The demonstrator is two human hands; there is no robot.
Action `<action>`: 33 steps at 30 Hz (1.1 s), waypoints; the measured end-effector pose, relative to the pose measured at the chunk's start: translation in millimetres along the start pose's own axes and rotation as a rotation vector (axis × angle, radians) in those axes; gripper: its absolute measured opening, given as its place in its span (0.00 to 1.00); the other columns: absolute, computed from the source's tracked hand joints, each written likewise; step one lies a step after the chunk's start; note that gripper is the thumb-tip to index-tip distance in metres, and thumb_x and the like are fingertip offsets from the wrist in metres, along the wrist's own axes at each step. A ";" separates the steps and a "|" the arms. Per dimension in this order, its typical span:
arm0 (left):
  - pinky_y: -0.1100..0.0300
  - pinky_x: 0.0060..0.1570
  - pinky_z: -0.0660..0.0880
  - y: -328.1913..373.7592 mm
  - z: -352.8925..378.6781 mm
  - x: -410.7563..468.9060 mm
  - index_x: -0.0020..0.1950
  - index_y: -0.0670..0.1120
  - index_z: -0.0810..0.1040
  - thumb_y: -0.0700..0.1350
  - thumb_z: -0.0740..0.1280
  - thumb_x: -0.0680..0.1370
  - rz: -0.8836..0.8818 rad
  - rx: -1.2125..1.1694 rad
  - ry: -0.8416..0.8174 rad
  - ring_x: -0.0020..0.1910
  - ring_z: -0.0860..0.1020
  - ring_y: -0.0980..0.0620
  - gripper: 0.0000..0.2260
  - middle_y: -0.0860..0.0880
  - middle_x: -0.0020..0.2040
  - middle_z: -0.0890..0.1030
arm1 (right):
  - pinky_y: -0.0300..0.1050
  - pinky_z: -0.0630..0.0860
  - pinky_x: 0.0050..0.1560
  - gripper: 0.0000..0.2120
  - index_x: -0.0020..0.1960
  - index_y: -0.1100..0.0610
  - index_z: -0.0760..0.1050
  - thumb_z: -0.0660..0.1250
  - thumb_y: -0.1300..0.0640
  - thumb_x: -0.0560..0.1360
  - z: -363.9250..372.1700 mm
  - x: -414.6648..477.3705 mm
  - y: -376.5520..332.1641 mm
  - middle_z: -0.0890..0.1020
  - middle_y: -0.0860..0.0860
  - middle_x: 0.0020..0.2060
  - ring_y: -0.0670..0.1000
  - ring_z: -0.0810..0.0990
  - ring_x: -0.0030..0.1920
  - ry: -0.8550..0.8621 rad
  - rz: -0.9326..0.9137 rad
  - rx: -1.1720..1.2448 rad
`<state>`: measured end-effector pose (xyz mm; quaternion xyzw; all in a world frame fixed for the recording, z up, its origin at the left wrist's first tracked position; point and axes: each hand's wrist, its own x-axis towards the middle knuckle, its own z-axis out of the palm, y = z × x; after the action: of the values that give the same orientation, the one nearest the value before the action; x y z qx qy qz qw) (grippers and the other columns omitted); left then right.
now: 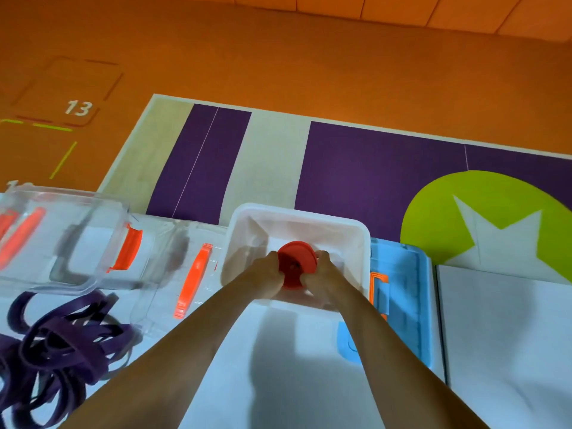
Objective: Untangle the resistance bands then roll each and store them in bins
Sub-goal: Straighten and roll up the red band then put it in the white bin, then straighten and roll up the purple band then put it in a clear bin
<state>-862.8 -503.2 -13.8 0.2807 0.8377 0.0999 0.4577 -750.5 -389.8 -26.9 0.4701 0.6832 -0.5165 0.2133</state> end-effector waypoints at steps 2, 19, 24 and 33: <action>0.51 0.54 0.76 -7.7 3.3 13.5 0.65 0.39 0.70 0.40 0.56 0.80 -0.003 0.028 -0.040 0.53 0.79 0.44 0.15 0.40 0.56 0.79 | 0.51 0.76 0.55 0.36 0.79 0.54 0.52 0.67 0.59 0.78 1.3 6.3 1.6 0.75 0.59 0.64 0.59 0.77 0.58 -0.017 0.017 -0.032; 0.48 0.58 0.74 -2.0 11.6 -22.7 0.68 0.47 0.75 0.46 0.61 0.82 0.208 0.299 0.361 0.56 0.76 0.40 0.15 0.43 0.58 0.78 | 0.56 0.69 0.70 0.25 0.74 0.50 0.67 0.63 0.54 0.78 -2.7 -26.2 2.4 0.74 0.51 0.69 0.57 0.72 0.68 0.306 -0.306 -0.256; 0.47 0.52 0.76 -13.7 27.2 -69.2 0.58 0.46 0.82 0.40 0.70 0.74 0.355 0.305 0.653 0.50 0.79 0.42 0.12 0.46 0.53 0.82 | 0.60 0.68 0.72 0.21 0.71 0.53 0.71 0.64 0.56 0.78 3.2 -66.3 21.1 0.76 0.53 0.69 0.59 0.73 0.68 0.460 -0.524 -0.298; 0.49 0.55 0.78 -45.3 69.4 -168.9 0.57 0.47 0.82 0.42 0.75 0.73 0.336 0.306 0.812 0.55 0.81 0.43 0.13 0.48 0.56 0.82 | 0.57 0.74 0.66 0.21 0.68 0.54 0.75 0.71 0.59 0.75 56.9 -126.1 50.6 0.78 0.53 0.66 0.58 0.77 0.65 0.538 -0.784 -0.388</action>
<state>-751.3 -641.5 48.1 0.4149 0.8972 0.1497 0.0232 -658.9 -493.3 24.1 0.2465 0.9221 -0.2821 -0.0966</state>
